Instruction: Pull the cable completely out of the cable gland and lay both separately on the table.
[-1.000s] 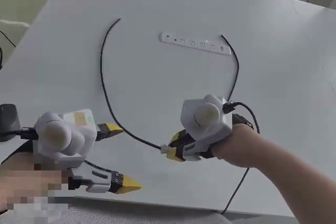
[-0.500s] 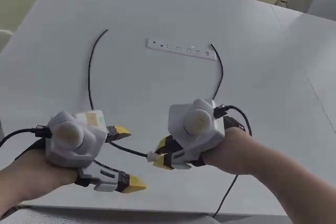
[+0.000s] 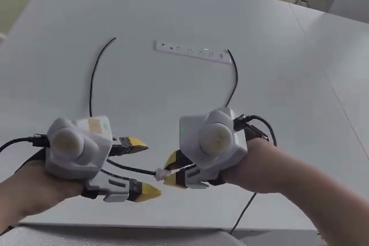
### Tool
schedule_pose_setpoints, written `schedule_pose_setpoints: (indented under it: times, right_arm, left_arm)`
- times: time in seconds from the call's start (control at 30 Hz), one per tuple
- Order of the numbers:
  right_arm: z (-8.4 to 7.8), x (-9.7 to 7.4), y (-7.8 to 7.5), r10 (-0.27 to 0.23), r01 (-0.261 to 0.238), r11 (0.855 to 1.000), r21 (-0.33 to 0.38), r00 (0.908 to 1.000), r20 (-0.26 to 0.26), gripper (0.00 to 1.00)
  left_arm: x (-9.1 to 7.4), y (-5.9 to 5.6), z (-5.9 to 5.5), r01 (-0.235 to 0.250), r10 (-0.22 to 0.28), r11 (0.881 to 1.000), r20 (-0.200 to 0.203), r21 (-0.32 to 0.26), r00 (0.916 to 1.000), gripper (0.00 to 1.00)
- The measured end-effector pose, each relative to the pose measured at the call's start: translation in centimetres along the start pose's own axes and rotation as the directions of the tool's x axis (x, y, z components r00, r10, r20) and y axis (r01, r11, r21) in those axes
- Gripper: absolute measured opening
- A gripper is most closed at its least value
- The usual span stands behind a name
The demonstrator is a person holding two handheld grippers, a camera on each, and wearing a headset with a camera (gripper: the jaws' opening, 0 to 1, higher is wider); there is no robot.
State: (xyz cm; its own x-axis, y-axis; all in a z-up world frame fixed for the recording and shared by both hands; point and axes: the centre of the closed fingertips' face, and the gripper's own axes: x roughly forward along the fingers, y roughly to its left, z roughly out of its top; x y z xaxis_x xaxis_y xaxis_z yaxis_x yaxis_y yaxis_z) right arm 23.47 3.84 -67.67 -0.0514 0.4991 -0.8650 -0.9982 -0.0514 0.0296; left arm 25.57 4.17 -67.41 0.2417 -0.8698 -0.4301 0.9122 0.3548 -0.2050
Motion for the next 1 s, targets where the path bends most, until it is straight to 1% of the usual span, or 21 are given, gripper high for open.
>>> schedule_pose_setpoints:
  times: [0.03, 0.1, 0.17, 0.23, 0.33, 0.4, 0.43, 0.47, 0.5, 0.53, 0.63, 0.7, 0.83, 0.9, 1.0]
  right_arm:
    - [0.0, 0.0, 0.0, 0.000, 0.000, 1.000, 0.000, 1.0000, 0.001, 0.07]
    - [0.1, -0.1, 0.1, 0.001, -0.001, 1.000, -0.001, 1.0000, 0.003, 0.07]
    - [0.2, -0.1, 0.1, 0.002, -0.002, 1.000, -0.005, 1.0000, 0.003, 0.07]
    - [0.3, -0.2, 0.2, 0.006, -0.006, 1.000, -0.009, 1.0000, 0.006, 0.07]
    - [0.4, -0.4, 0.2, 0.006, -0.006, 1.000, -0.020, 1.0000, 0.002, 0.07]
    - [0.5, -0.6, 0.1, 0.004, -0.004, 1.000, -0.024, 1.0000, 0.004, 0.07]
    - [0.5, -0.7, 0.1, 0.004, -0.004, 1.000, -0.029, 1.0000, 0.004, 0.07]
    - [0.5, -0.7, 0.1, 0.004, -0.004, 0.999, -0.033, 1.0000, 0.004, 0.07]
    - [0.5, -0.8, 0.1, 0.007, -0.007, 0.999, -0.038, 1.0000, 0.002, 0.07]
    - [0.4, -0.8, 0.2, 0.014, -0.014, 0.999, -0.039, 0.9999, -0.002, 0.07]
    - [0.2, -0.7, 0.2, 0.020, -0.020, 0.998, -0.059, 0.9998, -0.008, 0.07]
    - [0.2, -0.7, 0.3, 0.022, -0.023, 0.997, -0.072, 0.9997, -0.013, 0.07]
    - [0.0, -0.6, 0.2, 0.019, -0.021, 0.996, -0.081, 0.9996, -0.021, 0.07]
    - [0.0, -0.6, 0.1, 0.016, -0.018, 0.996, -0.085, 0.9997, -0.021, 0.07]
    - [0.1, -0.7, 0.1, 0.021, -0.023, 0.995, -0.094, 0.9996, -0.021, 0.07]
  left_arm:
    - [0.0, -0.2, 0.1, 0.004, -0.004, 1.000, 0.003, 0.001, 1.0000, 0.58]
    - [0.0, -0.5, 0.4, 0.013, -0.013, 1.000, 0.008, 0.012, 0.9999, 0.53]
    - [0.1, -0.6, 0.6, 0.016, -0.016, 1.000, 0.017, 0.019, 0.9997, 0.49]
    - [0.1, -0.6, 0.7, 0.013, -0.014, 1.000, 0.022, 0.014, 0.9997, 0.47]
    - [0.2, -0.7, 1.0, 0.019, -0.019, 0.999, 0.027, 0.029, 0.9994, 0.43]
    - [0.3, -1.1, 1.1, 0.038, -0.039, 0.999, 0.027, 0.032, 0.9989, 0.39]
    - [0.3, -1.7, 1.1, 0.068, -0.069, 0.997, 0.027, 0.027, 0.9973, 0.35]
    - [0.3, -2.1, 1.0, 0.091, -0.091, 0.996, 0.021, 0.024, 0.9956, 0.28]
    - [0.4, -2.2, 0.9, 0.098, -0.099, 0.995, 0.017, 0.031, 0.9950, 0.23]
    - [0.5, -2.2, 0.9, 0.096, -0.096, 0.994, 0.013, 0.046, 0.9953, 0.21]
    - [0.5, -2.4, 0.9, 0.103, -0.104, 0.993, 0.012, 0.055, 0.9946, 0.18]
    - [0.5, -2.4, 0.9, 0.103, -0.104, 0.993, 0.008, 0.048, 0.9946, 0.18]
    - [0.4, -2.4, 1.3, 0.098, -0.099, 0.994, 0.012, 0.056, 0.9950, 0.18]
    - [0.4, -2.3, 1.2, 0.098, -0.099, 0.994, 0.013, 0.057, 0.9950, 0.18]
    - [0.4, -2.5, 1.2, 0.105, -0.107, 0.992, 0.016, 0.063, 0.9942, 0.16]
